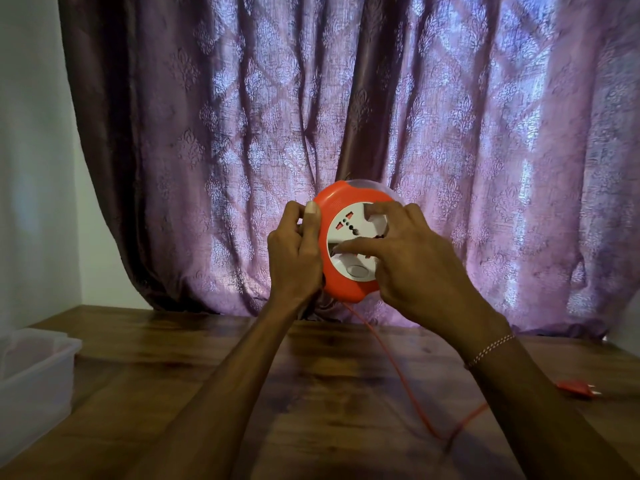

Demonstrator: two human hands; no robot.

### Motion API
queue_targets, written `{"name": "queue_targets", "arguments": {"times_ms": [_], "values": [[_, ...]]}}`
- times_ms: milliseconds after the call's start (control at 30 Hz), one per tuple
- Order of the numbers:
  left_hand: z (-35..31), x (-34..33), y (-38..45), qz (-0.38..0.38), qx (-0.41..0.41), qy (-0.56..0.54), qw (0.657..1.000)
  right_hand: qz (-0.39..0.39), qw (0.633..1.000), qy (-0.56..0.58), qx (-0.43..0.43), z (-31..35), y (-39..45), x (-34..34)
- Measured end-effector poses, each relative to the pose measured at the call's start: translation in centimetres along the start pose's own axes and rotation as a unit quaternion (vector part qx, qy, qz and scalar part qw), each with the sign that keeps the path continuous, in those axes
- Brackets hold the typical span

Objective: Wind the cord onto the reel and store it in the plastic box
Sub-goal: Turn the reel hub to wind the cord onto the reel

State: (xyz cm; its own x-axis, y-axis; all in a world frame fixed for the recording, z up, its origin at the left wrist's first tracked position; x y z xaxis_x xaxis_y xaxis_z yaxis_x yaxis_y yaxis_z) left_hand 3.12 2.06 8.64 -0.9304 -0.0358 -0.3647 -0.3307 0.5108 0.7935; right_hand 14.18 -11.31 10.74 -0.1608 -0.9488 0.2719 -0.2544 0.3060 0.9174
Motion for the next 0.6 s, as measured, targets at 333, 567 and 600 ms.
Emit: {"name": "queue_targets", "arguments": {"times_ms": [333,567,600], "values": [[-0.2,-0.1,-0.2,0.009,-0.008,0.002,1.000,-0.017,0.998,-0.052,-0.012,0.4,-0.4,-0.5],[-0.1,-0.2,-0.3,0.005,-0.007,-0.007,1.000,-0.098,0.988,-0.034,-0.116,0.7,-0.8,-1.3],[-0.1,-0.3,-0.3,0.006,-0.009,-0.006,1.000,-0.112,0.983,-0.032,-0.143,0.8,-0.7,-1.4]]}}
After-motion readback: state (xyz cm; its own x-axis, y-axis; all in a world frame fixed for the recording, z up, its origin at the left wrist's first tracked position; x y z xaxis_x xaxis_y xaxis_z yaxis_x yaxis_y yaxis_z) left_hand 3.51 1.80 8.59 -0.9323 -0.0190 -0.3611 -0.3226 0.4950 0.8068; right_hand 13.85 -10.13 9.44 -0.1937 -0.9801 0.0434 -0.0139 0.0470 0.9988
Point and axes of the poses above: each hand's wrist, its own y-axis towards the middle knuckle, its own x-axis out of the back of the hand, z = x × y, the point moved 1 cm from there along y, towards the middle knuckle, and after that the axes turned 15 degrees about -z, right-handed, at the moved point
